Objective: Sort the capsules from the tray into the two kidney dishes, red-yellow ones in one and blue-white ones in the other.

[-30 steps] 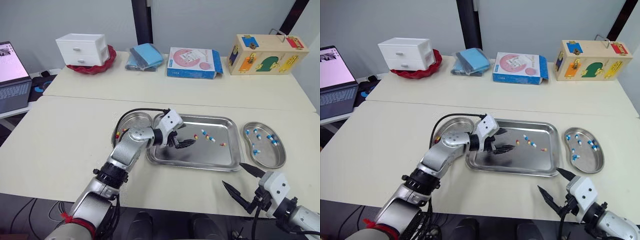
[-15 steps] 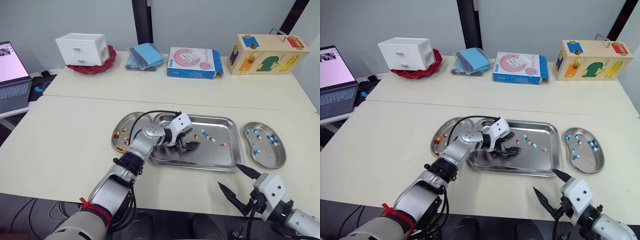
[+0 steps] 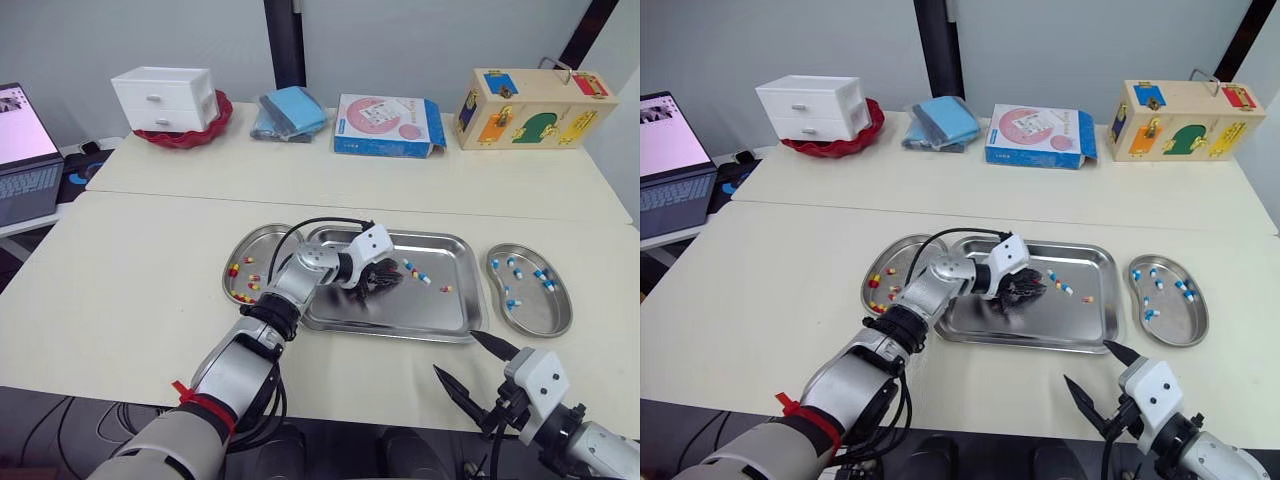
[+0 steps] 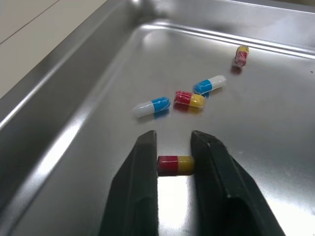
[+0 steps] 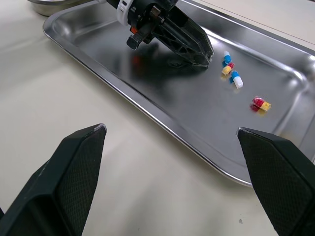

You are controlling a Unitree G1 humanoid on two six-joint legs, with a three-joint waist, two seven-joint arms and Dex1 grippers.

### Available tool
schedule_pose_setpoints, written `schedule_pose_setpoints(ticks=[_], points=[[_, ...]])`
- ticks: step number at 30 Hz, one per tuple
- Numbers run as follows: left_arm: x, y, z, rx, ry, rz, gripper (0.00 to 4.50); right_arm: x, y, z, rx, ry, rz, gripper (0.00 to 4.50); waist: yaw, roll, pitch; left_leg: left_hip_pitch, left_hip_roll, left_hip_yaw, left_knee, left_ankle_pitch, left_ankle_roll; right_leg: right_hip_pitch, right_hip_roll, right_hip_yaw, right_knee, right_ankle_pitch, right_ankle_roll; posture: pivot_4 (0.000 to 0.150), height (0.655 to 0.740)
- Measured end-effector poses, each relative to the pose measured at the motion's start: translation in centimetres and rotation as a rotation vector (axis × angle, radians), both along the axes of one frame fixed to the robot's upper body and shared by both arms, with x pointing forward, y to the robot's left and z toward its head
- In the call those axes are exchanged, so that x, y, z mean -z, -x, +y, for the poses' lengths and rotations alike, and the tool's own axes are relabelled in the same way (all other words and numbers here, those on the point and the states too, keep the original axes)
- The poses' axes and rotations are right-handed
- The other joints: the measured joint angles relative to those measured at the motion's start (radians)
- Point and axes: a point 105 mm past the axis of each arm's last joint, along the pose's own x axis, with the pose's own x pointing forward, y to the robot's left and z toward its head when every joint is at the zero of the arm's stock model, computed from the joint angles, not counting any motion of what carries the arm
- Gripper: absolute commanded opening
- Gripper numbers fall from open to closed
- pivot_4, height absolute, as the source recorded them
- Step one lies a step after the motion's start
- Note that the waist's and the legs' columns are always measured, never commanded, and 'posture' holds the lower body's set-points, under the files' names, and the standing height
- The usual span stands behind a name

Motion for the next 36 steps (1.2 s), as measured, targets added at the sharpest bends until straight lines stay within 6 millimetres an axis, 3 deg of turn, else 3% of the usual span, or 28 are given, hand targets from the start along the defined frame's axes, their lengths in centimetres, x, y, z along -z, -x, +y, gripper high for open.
schedule_pose_setpoints(ticks=[7, 10, 18, 27, 31, 35, 36], points=[[0.0, 0.8, 0.2, 0.029, 0.01, 0.01, 0.42, 0.1, 0.1, 0.0, -0.002, 0.004, 0.003, 4.5, -0.001, 0.0, 0.0, 0.0, 0.0, 0.0, 0.0, 0.0, 0.0, 0.0, 0.0, 0.0, 0.0, 0.0, 0.0, 0.15, 0.7312], [-0.4, 1.2, 1.5, 0.012, 0.021, 0.014, 0.42, -0.2, 0.0, 0.0, -0.012, 0.014, -0.017, 4.5, -0.004, 0.0, 0.0, 0.0, 0.001, 0.0, 0.0, 0.0, 0.0, 0.0, 0.0, 0.0, 0.0, 0.0, 0.0, 0.15, 0.7312], [-5.7, 4.0, 8.6, -0.137, 0.111, -0.009, 0.42, -0.1, -0.2, 1.6, -0.172, 0.061, -0.05, 4.5, -0.002, 0.001, 0.0, 0.001, 0.001, 0.0, 0.0, 0.0, 0.0, 0.0, 0.0, 0.0, 0.001, 0.0, 0.0, 0.15, 0.7312], [-7.6, 5.6, 19.1, -0.575, 0.146, 0.047, 0.42, -1.8, -2.2, 5.2, -0.415, -0.007, -0.136, 4.5, 0.001, 0.0, 0.001, 0.0, 0.001, -0.001, 0.001, 0.0, 0.0, 0.001, 0.0, -0.001, 0.0, 0.0, 0.0, 0.15, 0.7312], [-6.8, 5.8, 20.9, -0.683, 0.134, 0.043, 0.42, -1.4, -3.1, 5.6, -0.472, 0.004, -0.126, 4.5, 0.008, -0.001, 0.001, 0.0, 0.001, -0.002, 0.001, 0.0, 0.0, 0.001, -0.001, -0.002, 0.0, 0.0, 0.0, 0.15, 0.7312], [-7.2, 5.5, 20.8, -0.699, 0.16, -0.007, 0.42, -1.2, -3.5, 5.7, -0.472, -0.004, -0.119, 4.5, 0.005, -0.001, 0.001, 0.0, 0.001, -0.002, 0.001, 0.0, 0.0, 0.001, -0.001, -0.001, 0.0, 0.0, 0.0, 0.15, 0.7312], [-7.3, 5.3, 20.8, -0.703, 0.173, -0.023, 0.77, -1.2, -3.6, 5.8, -0.477, -0.008, -0.122, 4.5, 0.003, -0.001, 0.001, 0.0, 0.001, -0.002, 0.001, 0.0, 0.0, 0.0, 0.0, -0.001, 0.0, 0.0, 0.0, 0.15, 0.7312]])
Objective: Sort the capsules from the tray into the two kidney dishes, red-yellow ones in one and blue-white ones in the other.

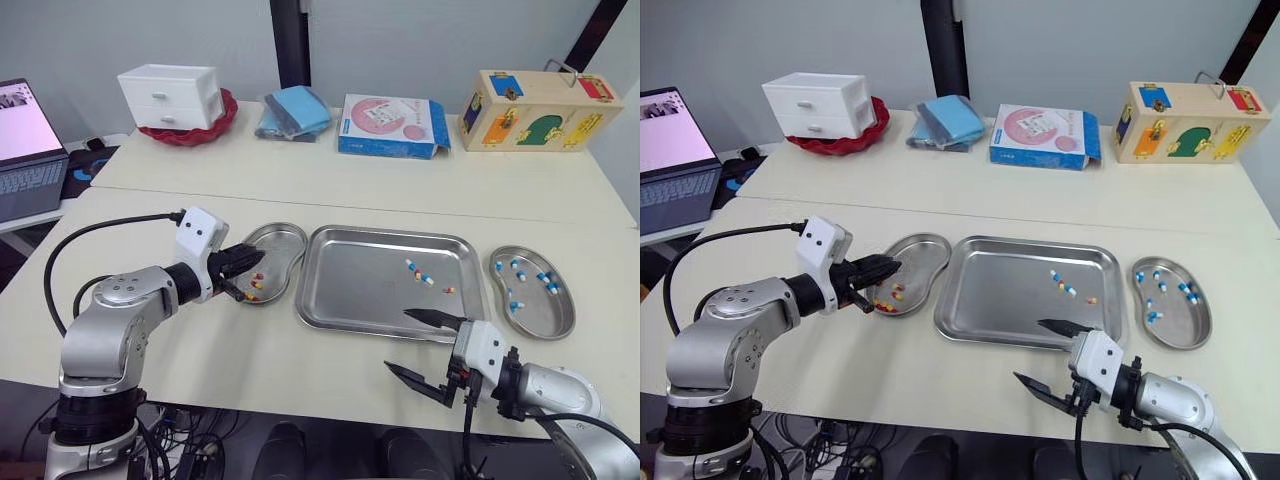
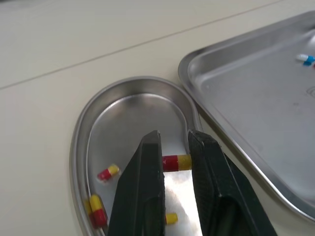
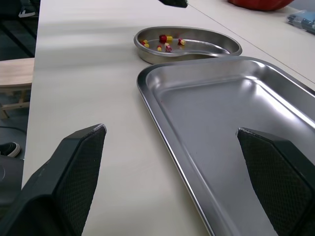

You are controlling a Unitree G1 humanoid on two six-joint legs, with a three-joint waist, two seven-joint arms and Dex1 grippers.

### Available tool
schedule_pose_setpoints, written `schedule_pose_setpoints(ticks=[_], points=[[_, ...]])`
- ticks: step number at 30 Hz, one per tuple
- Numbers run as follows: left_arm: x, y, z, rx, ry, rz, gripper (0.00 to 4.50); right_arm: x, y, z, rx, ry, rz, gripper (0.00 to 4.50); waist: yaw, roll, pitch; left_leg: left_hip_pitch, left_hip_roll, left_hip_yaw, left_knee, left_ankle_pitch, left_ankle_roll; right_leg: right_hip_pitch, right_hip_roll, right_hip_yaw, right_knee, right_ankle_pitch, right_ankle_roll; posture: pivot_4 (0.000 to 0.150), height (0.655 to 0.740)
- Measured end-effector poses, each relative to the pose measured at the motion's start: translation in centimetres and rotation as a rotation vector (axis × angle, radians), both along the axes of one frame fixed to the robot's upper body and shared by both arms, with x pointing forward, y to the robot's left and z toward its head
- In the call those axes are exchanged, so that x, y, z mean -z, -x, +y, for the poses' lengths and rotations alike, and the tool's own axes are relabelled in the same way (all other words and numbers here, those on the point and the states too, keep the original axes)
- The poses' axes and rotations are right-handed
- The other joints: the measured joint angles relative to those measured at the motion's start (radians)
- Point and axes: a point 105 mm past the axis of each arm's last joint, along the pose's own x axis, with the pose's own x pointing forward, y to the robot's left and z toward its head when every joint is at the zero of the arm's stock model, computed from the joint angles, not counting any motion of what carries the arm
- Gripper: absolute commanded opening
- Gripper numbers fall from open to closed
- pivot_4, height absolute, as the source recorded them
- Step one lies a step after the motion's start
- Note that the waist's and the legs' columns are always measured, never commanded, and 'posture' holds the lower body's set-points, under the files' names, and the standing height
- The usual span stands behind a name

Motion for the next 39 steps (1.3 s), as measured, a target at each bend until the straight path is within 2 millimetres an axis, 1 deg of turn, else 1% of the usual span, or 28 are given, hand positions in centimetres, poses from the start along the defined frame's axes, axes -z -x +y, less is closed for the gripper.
schedule_pose_setpoints(ticks=[5, 8, 9, 10, 11, 12, 17, 21, 25, 28, 31, 34, 39], points=[[-0.1, -0.9, 1.6, -0.059, 0.01, -0.028, 2.42, 0.1, 0.1, 0.2, -0.005, -0.009, 0.009, 4.5, -0.002, 0.0, 0.0, 0.0, 0.0, 0.0, 0.0, 0.0, 0.0, 0.0, 0.0, 0.0, 0.0, 0.0, 0.0, 0.15, 0.7312], [-0.3, -1.0, 1.7, -0.051, 0.019, -0.035, 3.37, 0.1, 0.0, 0.2, -0.003, -0.012, 0.008, 4.5, -0.002, 0.0, 0.0, 0.0, 0.0, 0.0, 0.0, 0.0, 0.0, 0.0, 0.0, 0.0, 0.0, 0.0, 0.0, 0.15, 0.7312], [-0.2, -1.1, 1.7, -0.046, 0.027, -0.035, 3.65, 0.1, 0.0, 0.2, -0.002, -0.013, 0.008, 4.5, -0.002, 0.0, 0.0, 0.0, 0.0, 0.0, 0.0, 0.0, 0.0, 0.0, 0.0, 0.0, 0.0, 0.0, 0.0, 0.15, 0.7312], [-0.2, -1.1, 1.6, -0.044, 0.03, -0.035, 3.84, 0.1, 0.0, 0.2, -0.002, -0.014, 0.008, 4.5, -0.003, 0.0, 0.0, 0.0, 0.0, 0.0, 0.0, 0.0, 0.0, 0.0, 0.0, 0.0, 0.0, 0.0, 0.0, 0.15, 0.7312], [-0.3, -1.0, 1.5, -0.03, 0.041, -0.036, 4.3, 0.1, 0.0, 0.2, -0.002, -0.014, 0.008, 4.5, -0.003, 0.0, 0.0, 0.0, 0.0, 0.0, 0.0, 0.0, 0.0, 0.0, 0.0, 0.0, 0.0, 0.0, 0.0, 0.15, 0.7312], [-0.3, -1.0, 1.4, -0.024, 0.045, -0.037, 4.47, 0.1, 0.0, 0.2, -0.001, -0.015, 0.008, 4.5, -0.003, 0.0, 0.0, 0.0, 0.0, 0.0, 0.0, 0.0, 0.0, 0.0, 0.0, 0.0, 0.0, 0.0, 0.0, 0.15, 0.7312], [-0.6, -0.7, 1.1, 0.012, 0.089, -0.019, 4.47, 0.1, 0.0, 0.2, 0.001, -0.016, 0.008, 4.5, -0.003, 0.0, 0.0, 0.0, 0.0, 0.0, 0.0, 0.0, 0.0, 0.0, 0.0, 0.0, 0.0, 0.0, 0.0, 0.15, 0.7312], [-0.8, -0.3, 1.3, 0.037, 0.111, 0.002, 4.47, 0.1, 0.0, 0.2, 0.007, -0.017, 0.008, 4.5, -0.003, 0.0, 0.0, 0.0, 0.0, 0.0, 0.0, 0.0, 0.0, 0.0, 0.0, 0.0, 0.0, 0.0, 0.0, 0.15, 0.7312], [-0.7, 0.3, 1.1, 0.073, 0.146, 0.034, 4.47, 0.2, 0.0, 0.1, 0.017, -0.017, 0.009, 4.5, -0.004, 0.0, 0.0, 0.0, 0.0, 0.0, 0.0, 0.0, 0.0, 0.0, 0.0, 0.0, 0.0, 0.0, 0.0, 0.15, 0.7312], [-0.7, 1.2, 0.4, 0.145, 0.23, 0.07, 4.47, 0.2, 0.0, 0.1, 0.02, -0.011, 0.008, 4.5, -0.004, 0.0, 0.0, 0.0, 0.0, 0.0, 0.0, 0.0, 0.0, -0.001, 0.0, 0.0, 0.0, 0.0, 0.0, 0.15, 0.7312], [-1.6, 1.9, 0.3, 0.191, 0.302, 0.07, 4.47, 0.3, 0.0, 0.1, 0.022, -0.01, 0.009, 4.5, -0.004, 0.0, 0.0, 0.0, 0.0, 0.0, 0.0, 0.0, 0.0, -0.001, 0.0, 0.0, 0.0, 0.0, 0.0, 0.15, 0.7312], [-2.1, 2.3, 0.7, 0.21, 0.304, 0.07, 4.47, 0.4, 0.0, 0.0, 0.028, -0.01, 0.015, 4.5, -0.004, 0.0, 0.0, 0.0, 0.0, 0.0, -0.001, 0.0, 0.0, -0.001, 0.0, 0.0, 0.0, 0.0, 0.0, 0.15, 0.7312], [-1.9, 2.6, 0.9, 0.221, 0.3, 0.053, 4.47, 0.6, 0.1, -0.1, 0.034, -0.01, 0.021, 4.5, -0.004, 0.0, 0.0, 0.0, 0.0, 0.0, -0.001, 0.0, 0.0, -0.001, 0.0, 0.0, 0.0, 0.0, 0.0, 0.15, 0.7312]])
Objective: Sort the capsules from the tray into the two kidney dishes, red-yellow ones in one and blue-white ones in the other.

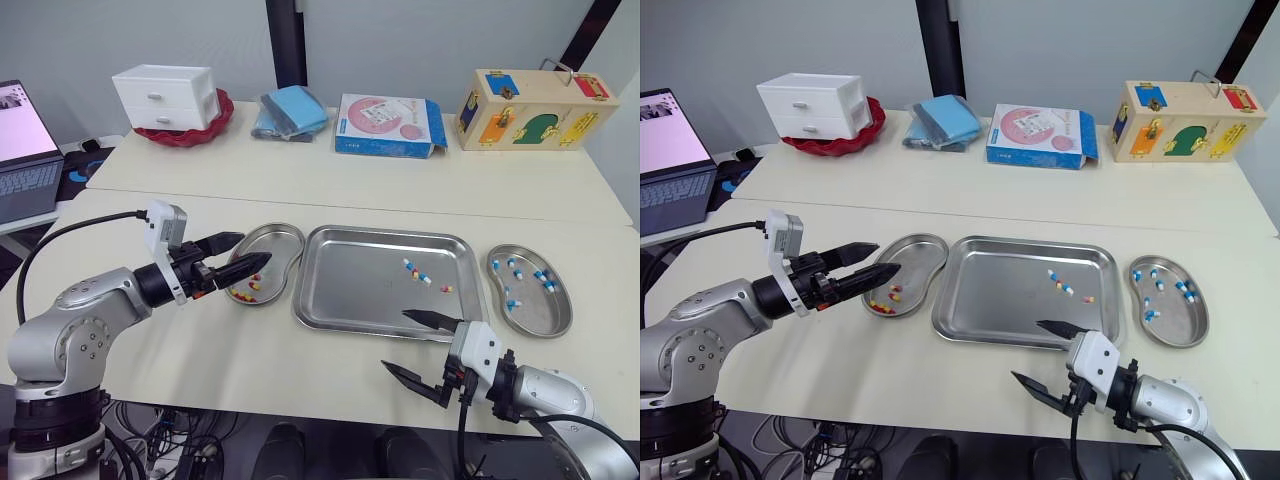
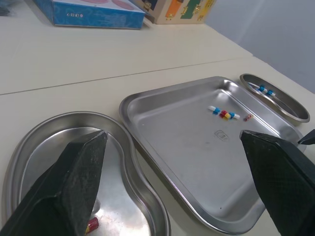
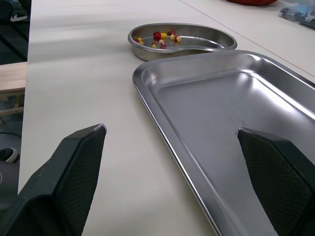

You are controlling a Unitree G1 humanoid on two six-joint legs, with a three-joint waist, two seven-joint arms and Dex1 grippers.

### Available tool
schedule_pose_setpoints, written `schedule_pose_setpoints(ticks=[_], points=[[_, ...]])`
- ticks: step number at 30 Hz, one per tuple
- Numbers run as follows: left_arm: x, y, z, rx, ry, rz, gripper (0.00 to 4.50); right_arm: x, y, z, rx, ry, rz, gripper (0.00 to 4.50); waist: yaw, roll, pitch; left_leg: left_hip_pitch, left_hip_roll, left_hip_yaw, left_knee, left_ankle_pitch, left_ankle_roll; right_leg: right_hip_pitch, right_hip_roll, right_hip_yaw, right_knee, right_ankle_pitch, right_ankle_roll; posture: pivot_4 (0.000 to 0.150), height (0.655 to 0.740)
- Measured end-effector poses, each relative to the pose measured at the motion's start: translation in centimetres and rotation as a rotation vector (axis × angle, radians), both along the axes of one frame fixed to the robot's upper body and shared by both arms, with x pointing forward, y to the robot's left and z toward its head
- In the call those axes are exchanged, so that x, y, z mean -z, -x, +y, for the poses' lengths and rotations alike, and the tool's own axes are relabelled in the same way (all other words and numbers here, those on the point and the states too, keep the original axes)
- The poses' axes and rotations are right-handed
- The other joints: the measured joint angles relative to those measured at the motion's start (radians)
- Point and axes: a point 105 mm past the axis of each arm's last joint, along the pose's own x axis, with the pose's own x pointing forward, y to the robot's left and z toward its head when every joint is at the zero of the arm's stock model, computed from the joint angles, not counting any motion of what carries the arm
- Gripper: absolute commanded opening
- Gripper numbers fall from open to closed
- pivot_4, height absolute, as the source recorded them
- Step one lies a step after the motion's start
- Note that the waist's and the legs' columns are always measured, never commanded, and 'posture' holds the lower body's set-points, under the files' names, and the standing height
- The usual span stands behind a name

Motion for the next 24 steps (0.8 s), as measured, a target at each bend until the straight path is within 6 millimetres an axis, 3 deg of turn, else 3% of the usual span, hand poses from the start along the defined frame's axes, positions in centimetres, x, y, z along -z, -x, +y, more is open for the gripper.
schedule_pose_setpoints(ticks=[8, 13, 19, 20, 24], points=[[0.8, -0.9, 1.8, -0.137, -0.164, -0.142, 4.47, 0.0, 0.4, -1.3, 0.061, 0.018, 0.004, 4.5, 0.001, 0.0, 0.0, 0.0, 0.0, 0.0, -0.001, 0.0, 0.0, 0.0, 0.0, 0.0, 0.0, 0.0, 0.0, 0.15, 0.7312], [3.0, 0.7, 4.0, -0.209, -0.24, -0.115, 4.47, -0.3, 1.4, -3.9, 0.145, 0.05, 0.028, 4.5, 0.001, 0.0, 0.0, 0.0, 0.0, 0.001, -0.001, 0.0, 0.0, -0.001, 0.0, 0.001, -0.001, 0.0, 0.0, 0.15, 0.7312], [5.0, 4.2, 8.5, -0.257, -0.37, -0.048, 4.47, -1.4, 2.5, -10.1, 0.305, 0.163, 0.052, 4.5, -0.001, 0.0, 0.0, 0.002, 0.0, 0.003, -0.002, 0.0, 0.0, 0.0, -0.001, 0.002, -0.001, 0.0, 0.0, 0.15, 0.7312], [5.7, 5.1, 9.3, -0.245, -0.401, -0.022, 4.47, -1.7, 2.7, -11.9, 0.34, 0.191, 0.067, 4.5, -0.001, 0.0, 0.0, 0.002, 0.0, 0.003, -0.002, 0.0, 0.0, 0.001, -0.001, 0.002, -0.001, 0.0, 0.0, 0.15, 0.7312], [7.4, 6.8, 10.6, -0.236, -0.447, 0.027, 4.47, -2.3, 3.0, -17.2, 0.422, 0.284, 0.115, 4.5, -0.001, -0.001, 0.001, 0.002, 0.0, 0.004, -0.002, 0.0, 0.0, 0.001, -0.001, 0.003, -0.001, 0.0, -0.001, 0.15, 0.7312]])
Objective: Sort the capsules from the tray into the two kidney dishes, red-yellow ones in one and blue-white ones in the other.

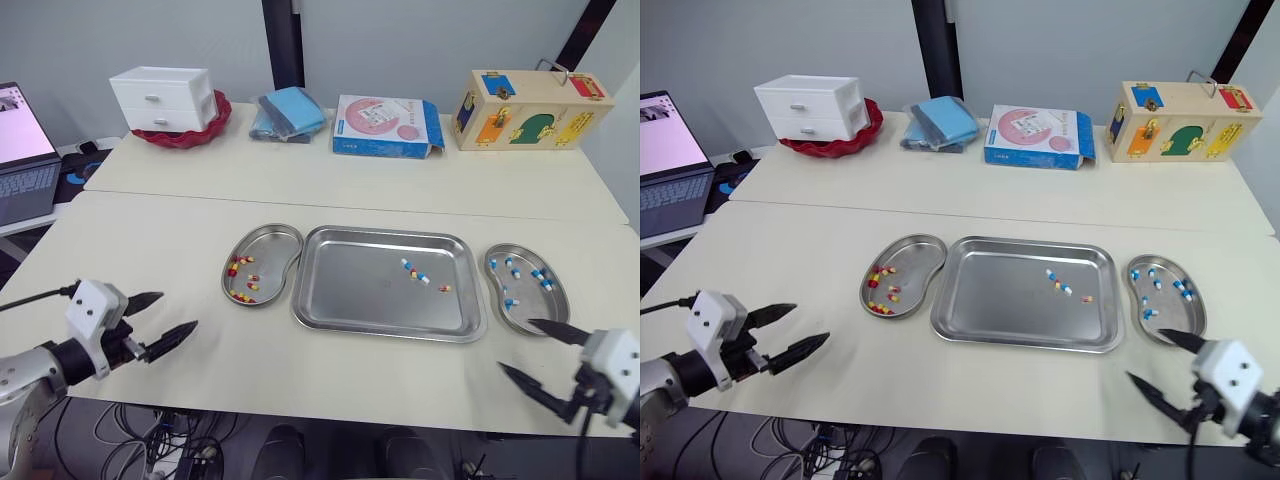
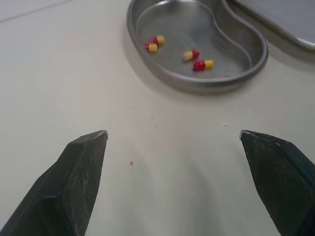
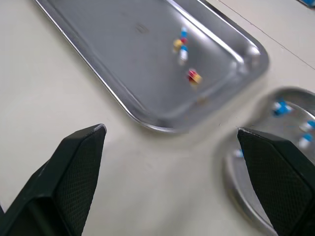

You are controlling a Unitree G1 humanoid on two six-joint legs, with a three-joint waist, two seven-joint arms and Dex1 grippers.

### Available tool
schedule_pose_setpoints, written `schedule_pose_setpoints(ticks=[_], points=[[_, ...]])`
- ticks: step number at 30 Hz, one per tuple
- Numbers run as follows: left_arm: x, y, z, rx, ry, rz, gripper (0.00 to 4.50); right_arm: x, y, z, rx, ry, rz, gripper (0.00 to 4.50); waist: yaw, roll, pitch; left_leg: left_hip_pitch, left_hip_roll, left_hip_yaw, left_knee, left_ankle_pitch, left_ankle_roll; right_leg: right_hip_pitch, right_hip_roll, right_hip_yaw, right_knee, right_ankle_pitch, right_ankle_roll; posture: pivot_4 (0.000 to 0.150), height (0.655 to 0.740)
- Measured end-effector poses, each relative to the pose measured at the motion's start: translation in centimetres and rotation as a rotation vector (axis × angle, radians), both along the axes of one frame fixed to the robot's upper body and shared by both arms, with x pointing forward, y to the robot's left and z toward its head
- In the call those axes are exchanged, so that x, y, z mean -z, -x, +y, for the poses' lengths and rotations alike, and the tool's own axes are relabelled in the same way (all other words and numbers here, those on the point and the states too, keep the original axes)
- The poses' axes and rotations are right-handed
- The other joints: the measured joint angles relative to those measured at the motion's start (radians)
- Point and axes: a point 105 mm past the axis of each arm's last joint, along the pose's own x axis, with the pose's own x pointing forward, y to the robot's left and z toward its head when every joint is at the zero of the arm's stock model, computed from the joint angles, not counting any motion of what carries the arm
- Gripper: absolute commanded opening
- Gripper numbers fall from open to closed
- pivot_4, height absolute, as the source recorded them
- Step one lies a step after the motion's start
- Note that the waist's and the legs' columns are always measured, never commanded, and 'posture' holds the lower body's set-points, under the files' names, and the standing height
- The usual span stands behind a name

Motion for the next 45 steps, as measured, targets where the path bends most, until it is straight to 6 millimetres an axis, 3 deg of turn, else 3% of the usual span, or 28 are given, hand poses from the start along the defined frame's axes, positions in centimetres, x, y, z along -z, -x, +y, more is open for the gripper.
schedule_pose_setpoints(ticks=[7, 12, 19, 37, 45], points=[[1.1, 2.6, 2.2, -0.058, -0.03, 0.05, 4.47, 0.9, 2.2, -6.7, 0.101, 0.065, 0.15, 4.5, 0.0, -0.001, 0.001, 0.0, 0.0, 0.001, -0.001, 0.0, 0.0, 0.0, 0.0, 0.0, -0.001, -0.001, -0.001, 0.15, 0.7312], [1.3, 3.0, 2.1, -0.068, -0.025, 0.042, 4.47, 1.7, 2.6, -8.5, 0.137, 0.078, 0.17, 4.5, -0.001, -0.001, 0.001, 0.0, 0.0, 0.001, -0.001, 0.0, 0.0, 0.0, 0.0, 0.001, -0.001, -0.001, -0.001, 0.15, 0.7312], [0.5, 2.6, 1.2, -0.053, -0.029, 0.01, 4.47, 1.9, 1.7, -8.2, 0.109, 0.091, 0.14, 4.5, -0.001, -0.001, 0.001, 0.0, 0.0, 0.001, -0.001, 0.0, 0.0, 0.0, 0.0, 0.001, -0.001, -0.001, -0.001, 0.15, 0.7312], [-0.1, 3.0, -1.1, 0.026, -0.013, 0.025, 4.47, 2.2, 1.6, -8.1, 0.084, 0.094, 0.132, 4.5, -0.001, -0.001, 0.001, 0.0, 0.0, 0.001, -0.001, 0.0, 0.0, 0.0, 0.0, 0.001, -0.001, -0.001, -0.001, 0.15, 0.7312], [0.7, 3.8, -5.1, 0.238, 0.089, 0.045, 4.47, 2.4, 2.0, -7.9, 0.077, 0.099, 0.144, 4.5, -0.001, 0.0, 0.001, 0.0, 0.0, 0.001, -0.001, 0.0, 0.0, 0.0, 0.0, 0.001, -0.001, -0.001, -0.001, 0.15, 0.7312]])
